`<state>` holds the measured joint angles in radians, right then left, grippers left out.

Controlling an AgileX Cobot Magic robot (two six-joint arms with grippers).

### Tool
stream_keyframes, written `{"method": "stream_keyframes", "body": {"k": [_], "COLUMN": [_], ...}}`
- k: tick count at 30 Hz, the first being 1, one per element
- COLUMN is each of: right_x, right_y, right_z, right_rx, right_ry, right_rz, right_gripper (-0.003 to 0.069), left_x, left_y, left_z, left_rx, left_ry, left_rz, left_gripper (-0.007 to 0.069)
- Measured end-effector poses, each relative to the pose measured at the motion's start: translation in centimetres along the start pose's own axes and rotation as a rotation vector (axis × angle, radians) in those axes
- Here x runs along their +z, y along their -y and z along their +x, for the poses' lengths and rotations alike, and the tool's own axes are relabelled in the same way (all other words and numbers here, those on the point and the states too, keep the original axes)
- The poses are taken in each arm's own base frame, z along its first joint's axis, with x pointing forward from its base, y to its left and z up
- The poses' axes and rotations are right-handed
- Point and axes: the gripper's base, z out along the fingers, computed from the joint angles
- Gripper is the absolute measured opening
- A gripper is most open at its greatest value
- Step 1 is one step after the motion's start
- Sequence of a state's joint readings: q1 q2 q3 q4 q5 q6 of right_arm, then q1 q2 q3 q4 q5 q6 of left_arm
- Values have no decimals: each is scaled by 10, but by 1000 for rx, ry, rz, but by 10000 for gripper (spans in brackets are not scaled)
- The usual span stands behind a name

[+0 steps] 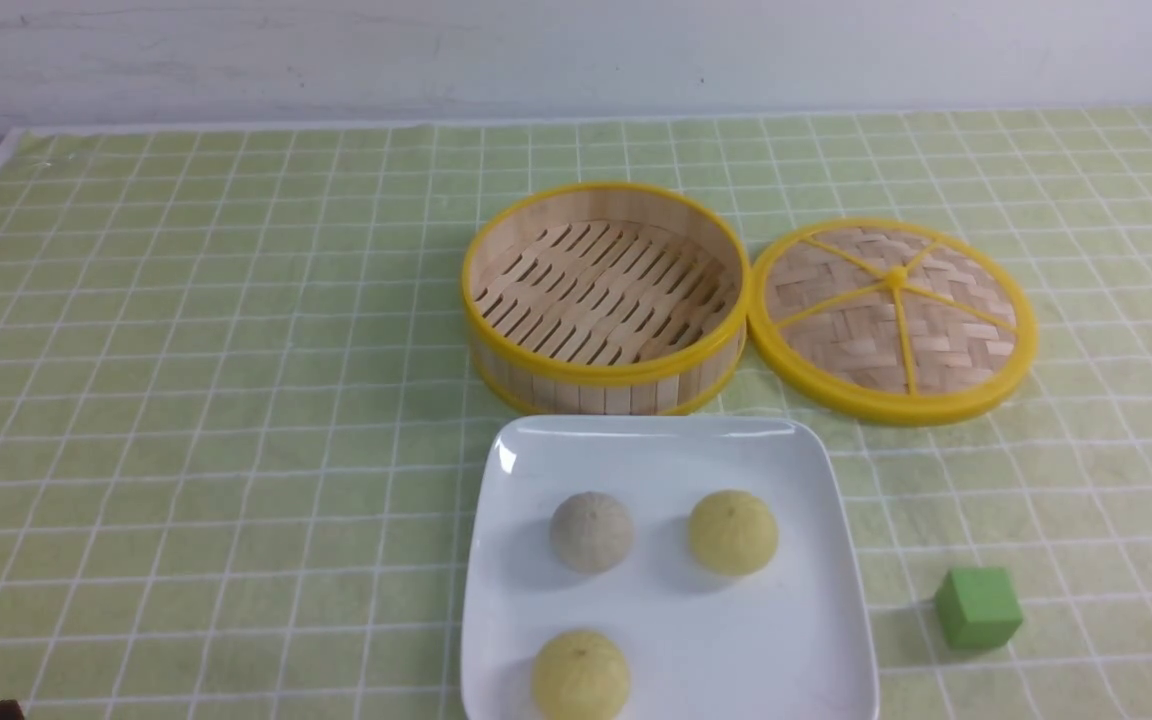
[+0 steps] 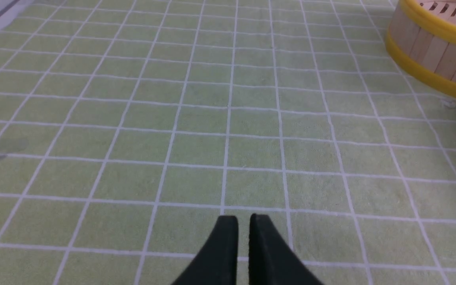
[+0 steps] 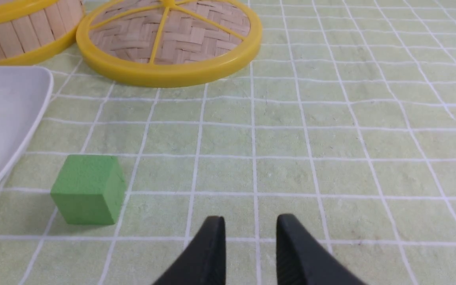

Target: Put the steamed buns into the plate on the green tablecloth.

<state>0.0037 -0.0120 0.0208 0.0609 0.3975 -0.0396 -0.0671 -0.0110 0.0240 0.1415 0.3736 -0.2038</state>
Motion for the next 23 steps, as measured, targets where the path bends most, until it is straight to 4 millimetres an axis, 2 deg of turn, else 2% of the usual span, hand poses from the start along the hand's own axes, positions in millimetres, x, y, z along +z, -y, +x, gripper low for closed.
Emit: {"method": "stream_keyframes", "body": {"k": [23], "right_x": [0], "right_y": [0], "right_z": [0], "right_rx": [0], "right_ry": [0], "right_rz": [0], "right_gripper": [236], "left_x": [0], "left_y": [0], "left_z": [0], "left_rx": [1], "left_ry": [0], "left_rz": [0], "left_gripper": [91]}}
